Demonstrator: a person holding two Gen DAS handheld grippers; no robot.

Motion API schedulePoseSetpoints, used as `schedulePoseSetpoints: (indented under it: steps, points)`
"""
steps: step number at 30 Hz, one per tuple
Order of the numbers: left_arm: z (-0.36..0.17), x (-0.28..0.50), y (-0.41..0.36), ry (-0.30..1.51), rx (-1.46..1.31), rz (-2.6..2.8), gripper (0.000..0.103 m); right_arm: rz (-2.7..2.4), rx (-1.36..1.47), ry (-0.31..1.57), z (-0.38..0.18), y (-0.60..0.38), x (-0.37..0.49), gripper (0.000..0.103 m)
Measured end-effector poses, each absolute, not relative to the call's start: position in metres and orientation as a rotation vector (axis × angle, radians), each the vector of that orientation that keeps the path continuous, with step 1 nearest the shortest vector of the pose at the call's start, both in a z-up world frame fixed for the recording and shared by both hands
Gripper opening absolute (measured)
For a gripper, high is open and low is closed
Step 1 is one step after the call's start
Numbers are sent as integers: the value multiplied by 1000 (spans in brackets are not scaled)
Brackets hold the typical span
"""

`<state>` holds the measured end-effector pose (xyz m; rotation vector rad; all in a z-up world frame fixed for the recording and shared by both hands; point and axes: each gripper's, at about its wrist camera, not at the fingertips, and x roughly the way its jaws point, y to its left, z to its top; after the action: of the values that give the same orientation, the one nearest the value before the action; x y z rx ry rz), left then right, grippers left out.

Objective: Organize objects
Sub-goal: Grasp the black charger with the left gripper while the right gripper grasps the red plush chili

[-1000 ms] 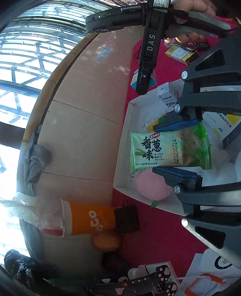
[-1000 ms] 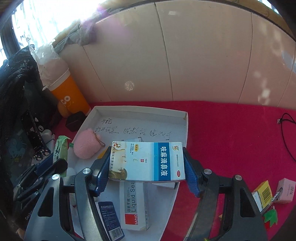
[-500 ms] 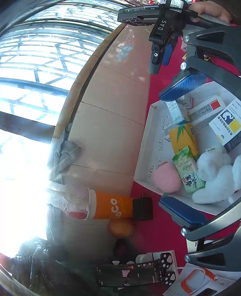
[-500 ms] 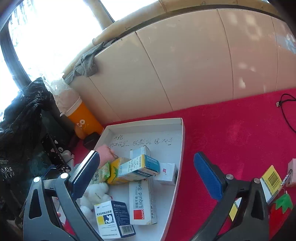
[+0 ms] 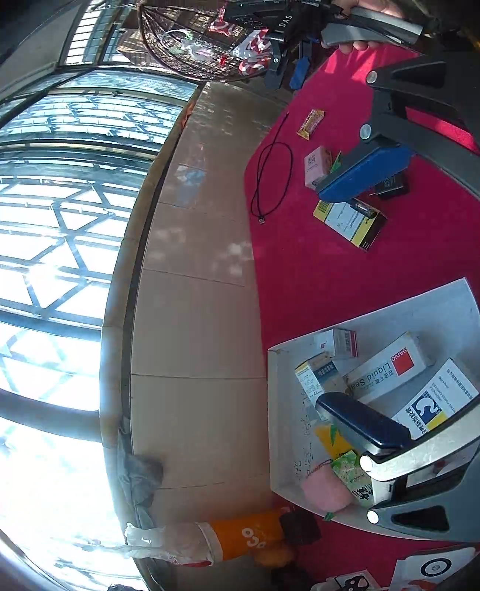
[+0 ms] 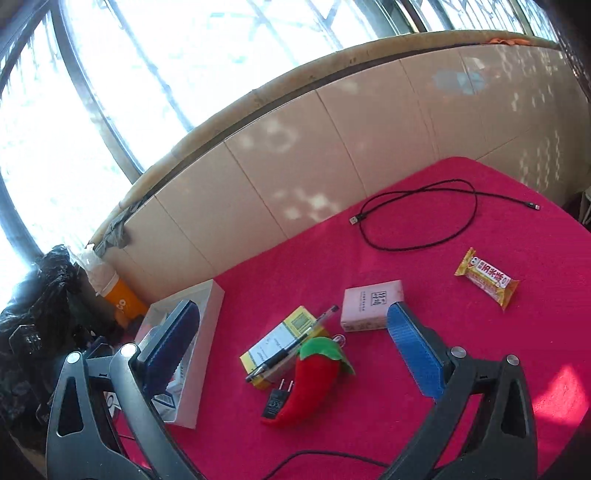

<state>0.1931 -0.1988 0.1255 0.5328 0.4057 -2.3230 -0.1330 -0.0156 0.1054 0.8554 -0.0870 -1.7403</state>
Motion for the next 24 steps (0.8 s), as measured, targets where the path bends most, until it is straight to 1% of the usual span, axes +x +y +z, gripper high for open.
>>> schedulePoseSetpoints:
  steps: [4, 7, 10, 15, 18, 20, 21, 22, 23, 24]
  points:
    - [100, 152, -182, 390, 698, -2350, 103, -1835, 973, -114, 78, 11, -178, 103]
    - [83, 133, -170, 377, 770, -2362, 103, -1775, 1056, -85, 56, 9, -184, 103]
    - [72, 126, -165, 392, 809, -2360, 103, -1691, 1060, 26, 39, -12, -160, 103]
    - [63, 126, -160, 354, 878, -2333, 103, -1639, 986, 225, 23, -69, -107, 103]
    - [58, 128, -157, 357, 905, -2331, 103, -1649, 1040, 314, 7, -100, -92, 102]
    - [54, 127, -154, 355, 933, -2331, 103, -1643, 1086, 351, -7, -115, -88, 98]
    - [51, 125, -152, 354, 950, -2333, 103, -1649, 1071, 374, -10, -119, -85, 94]
    - [48, 122, -151, 354, 967, -2338, 103, -1675, 1000, 424, -11, -120, -80, 62]
    - [46, 119, -149, 357, 983, -2346, 103, -1690, 964, 465, -13, -120, -78, 39]
    - [43, 116, -146, 363, 1001, -2358, 103, -1677, 955, 451, -13, -116, -80, 38]
